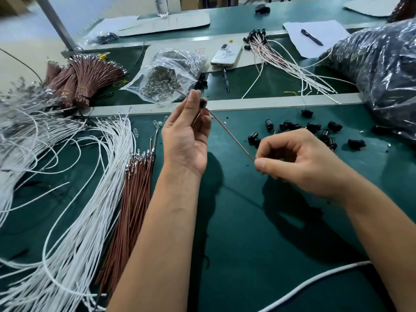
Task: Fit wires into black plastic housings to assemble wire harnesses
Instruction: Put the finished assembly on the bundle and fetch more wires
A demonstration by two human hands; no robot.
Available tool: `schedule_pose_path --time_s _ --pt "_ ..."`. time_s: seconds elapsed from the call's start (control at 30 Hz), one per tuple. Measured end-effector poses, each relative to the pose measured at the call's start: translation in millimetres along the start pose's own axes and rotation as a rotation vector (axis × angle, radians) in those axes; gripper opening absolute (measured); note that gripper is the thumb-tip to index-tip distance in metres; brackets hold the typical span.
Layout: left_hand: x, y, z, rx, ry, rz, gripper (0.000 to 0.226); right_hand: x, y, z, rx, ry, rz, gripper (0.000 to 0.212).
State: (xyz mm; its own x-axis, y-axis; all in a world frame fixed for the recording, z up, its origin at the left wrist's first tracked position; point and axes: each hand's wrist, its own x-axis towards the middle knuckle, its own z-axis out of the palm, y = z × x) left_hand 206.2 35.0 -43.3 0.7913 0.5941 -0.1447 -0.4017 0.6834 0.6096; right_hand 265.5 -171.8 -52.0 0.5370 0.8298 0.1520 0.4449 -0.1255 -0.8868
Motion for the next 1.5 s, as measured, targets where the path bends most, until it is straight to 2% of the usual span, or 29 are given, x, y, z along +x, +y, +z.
schedule_pose_path --time_s 0.13,0.23,0.3,0.37,0.43,0.53,0.6,0.7,0.77,0.8,0.9,1.0,1.1,1.17,1.27,1.33,1.4,1.5 --pt "-0.6 18.3 -3.6 0.01 0.04 0.052 0.012 2.2 -4.4 0.9 -0.055 -0.141 0.025 0.023" --pt "-3.2 37.4 -7.2 0.059 0.097 0.085 0.013 10.4 -11.8 4.0 -0.115 -0.217 0.098 0.021" --pt "-2.1 55.8 -14.2 0.172 0.201 0.147 0.015 27.3 -24.3 12.6 -0.157 -0.237 0.147 0.025" --pt "-1.0 75.9 -25.7 0.343 0.3 0.22 0.009 54.6 -40.2 33.3 -0.226 -0.175 0.156 0.033" --pt "-3.2 94.5 -41.1 0.522 0.365 0.27 0.013 89.0 -57.0 65.4 -0.273 -0.101 0.158 0.035" --pt "-7.5 118.3 -69.9 0.737 0.442 0.289 0.019 142.5 -79.9 125.9 -0.382 -0.085 0.163 0.038" --pt "-7.1 130.6 -89.8 1.008 0.505 0.293 0.017 168.7 -92.2 163.4 -0.485 -0.06 0.174 0.041" --pt "-11.1 144.3 -107.1 1.37 0.561 0.266 0.009 189.6 -96.6 197.9 -0.56 -0.02 0.197 0.03" --pt "-15.7 148.4 -109.2 1.378 0.553 0.225 0.007 196.6 -94.4 206.6 -0.573 -0.022 0.236 0.02" --pt "-17.2 148.2 -109.4 1.349 0.538 0.203 0.004 199.2 -92.4 206.7 -0.562 -0.025 0.265 0.021" --pt "-14.5 145.5 -109.4 1.322 0.502 0.185 0.016 201.9 -86.9 201.5 -0.533 -0.033 0.33 0.031" --pt "-8.8 144.5 -107.6 1.345 0.502 0.196 0.018 200.1 -84.1 199.1 -0.576 -0.011 0.334 0.025" --pt "-6.7 144.2 -103.1 1.416 0.501 0.211 0.018 200.1 -83.1 197.9 -0.516 -0.041 0.38 0.038" --pt "-6.4 144.7 -101.3 1.429 0.49 0.218 0.019 200.9 -82.1 194.9 -0.414 -0.029 0.423 0.036" --pt "-7.4 148.3 -99.1 1.346 0.465 0.181 0.023 202.1 -79.7 188.9 -0.136 0.004 0.472 0.024" --pt "-8.5 150.3 -96.4 1.297 0.45 0.157 0.024 199.9 -82.2 184.7 -0.067 -0.024 0.494 0.025" --pt "-10.5 153.2 -91.7 1.259 0.447 0.172 0.023 197.6 -87.1 180.2 -0.035 -0.08 0.503 0.018" --pt "-15.2 161.0 -83.4 1.217 0.439 0.2 0.021 195.0 -93.3 170.6 0.188 -0.137 0.518 0.036"
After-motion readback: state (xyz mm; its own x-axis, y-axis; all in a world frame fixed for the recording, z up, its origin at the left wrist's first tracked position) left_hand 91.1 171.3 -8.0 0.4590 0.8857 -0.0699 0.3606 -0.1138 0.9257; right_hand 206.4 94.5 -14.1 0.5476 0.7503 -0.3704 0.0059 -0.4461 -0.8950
